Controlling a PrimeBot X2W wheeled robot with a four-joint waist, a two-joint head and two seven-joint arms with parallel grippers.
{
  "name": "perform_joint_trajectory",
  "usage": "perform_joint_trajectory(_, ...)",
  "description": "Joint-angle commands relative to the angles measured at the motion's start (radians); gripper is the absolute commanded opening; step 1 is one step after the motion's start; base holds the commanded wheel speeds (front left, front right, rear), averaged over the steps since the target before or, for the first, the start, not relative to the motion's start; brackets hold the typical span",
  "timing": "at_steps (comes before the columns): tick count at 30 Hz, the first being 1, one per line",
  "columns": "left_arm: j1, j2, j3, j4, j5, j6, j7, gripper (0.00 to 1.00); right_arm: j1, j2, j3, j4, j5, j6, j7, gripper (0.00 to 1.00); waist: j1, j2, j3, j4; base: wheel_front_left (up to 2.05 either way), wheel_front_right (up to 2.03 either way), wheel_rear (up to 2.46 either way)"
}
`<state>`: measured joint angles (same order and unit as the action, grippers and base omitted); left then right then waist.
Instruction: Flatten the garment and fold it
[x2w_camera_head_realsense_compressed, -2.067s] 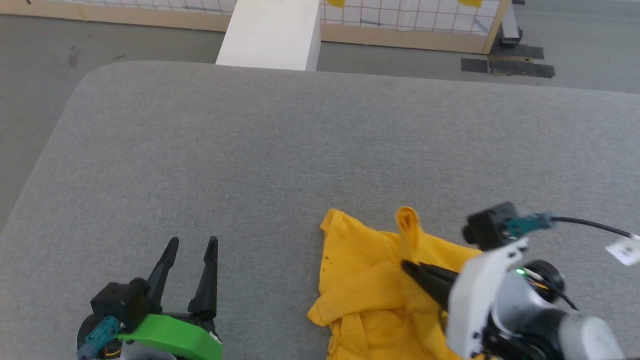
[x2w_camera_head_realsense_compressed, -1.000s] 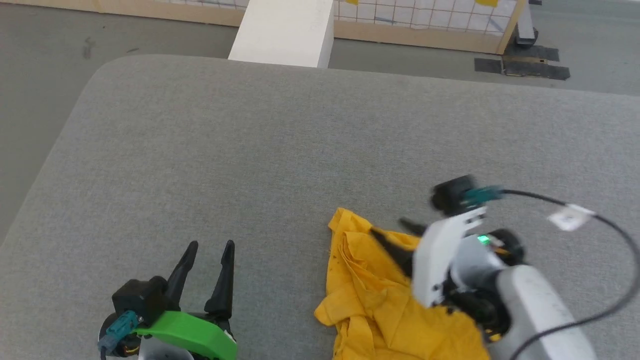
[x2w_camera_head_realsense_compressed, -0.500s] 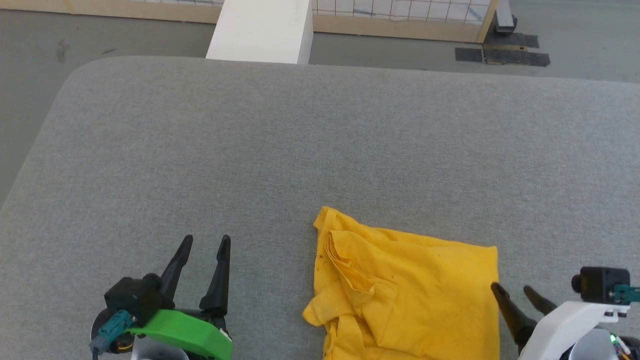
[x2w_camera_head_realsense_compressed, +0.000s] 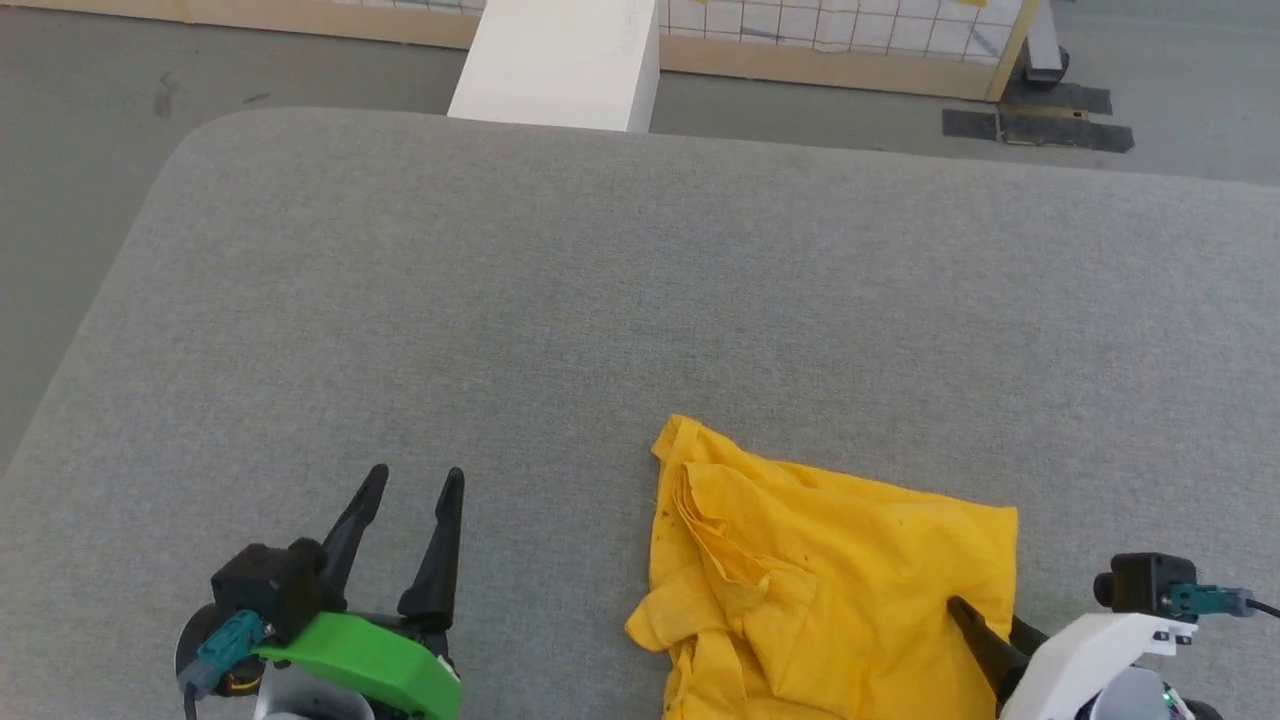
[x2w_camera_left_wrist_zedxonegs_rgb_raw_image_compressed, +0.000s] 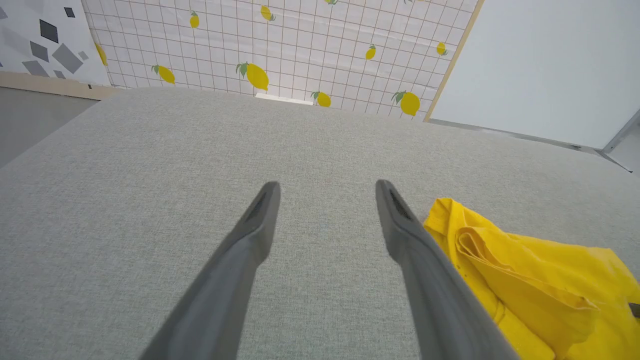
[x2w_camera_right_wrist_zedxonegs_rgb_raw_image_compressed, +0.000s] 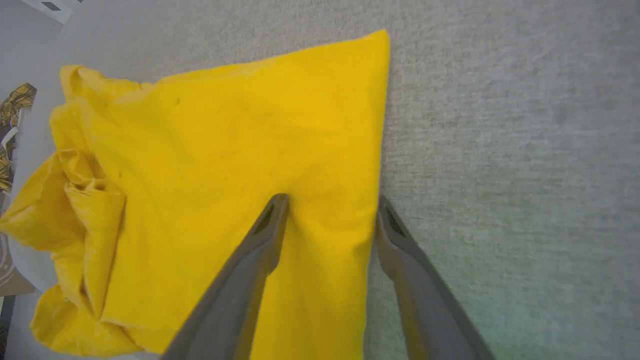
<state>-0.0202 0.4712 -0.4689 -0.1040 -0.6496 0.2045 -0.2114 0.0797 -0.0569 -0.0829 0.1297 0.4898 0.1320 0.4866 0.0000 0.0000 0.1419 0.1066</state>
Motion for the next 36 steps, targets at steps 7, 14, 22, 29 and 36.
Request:
perform_joint_trajectory(7,-0.021,-0.001,-0.004,-0.014,0.014,0.004,-0.006,1.0,-0.042,0.007,0.03,0.028,-0.003,-0.001,-0.034,0.0,0.0,0.0,-0.024,-0.023,0.0,0.0,0.0)
perform_joint_trajectory(14,-0.024,0.002,-0.002,-0.014,0.016,0.001,-0.011,1.0,-0.105,0.007,-0.008,-0.014,-0.081,-0.001,-0.02,0.0,0.0,0.0,-0.027,-0.082,0.0,0.0,0.0)
perform_joint_trajectory(22,-0.031,0.009,0.002,-0.012,0.014,0.0,-0.011,1.0,-0.22,-0.012,-0.048,-0.031,-0.192,-0.001,0.047,0.0,0.0,0.0,-0.02,-0.177,0.0,0.0,0.0)
perform_joint_trajectory(29,-0.054,0.029,0.005,-0.025,0.024,0.0,0.004,1.0,-0.359,-0.103,-0.065,0.021,-0.246,-0.001,0.084,0.0,0.0,0.0,0.01,-0.255,0.0,0.0,0.0)
perform_joint_trajectory(36,-0.086,0.061,0.017,-0.061,0.041,0.007,0.022,1.0,-0.506,-0.223,-0.045,0.061,-0.274,-0.001,0.106,0.0,0.0,0.0,0.083,-0.316,0.0,0.0,0.0)
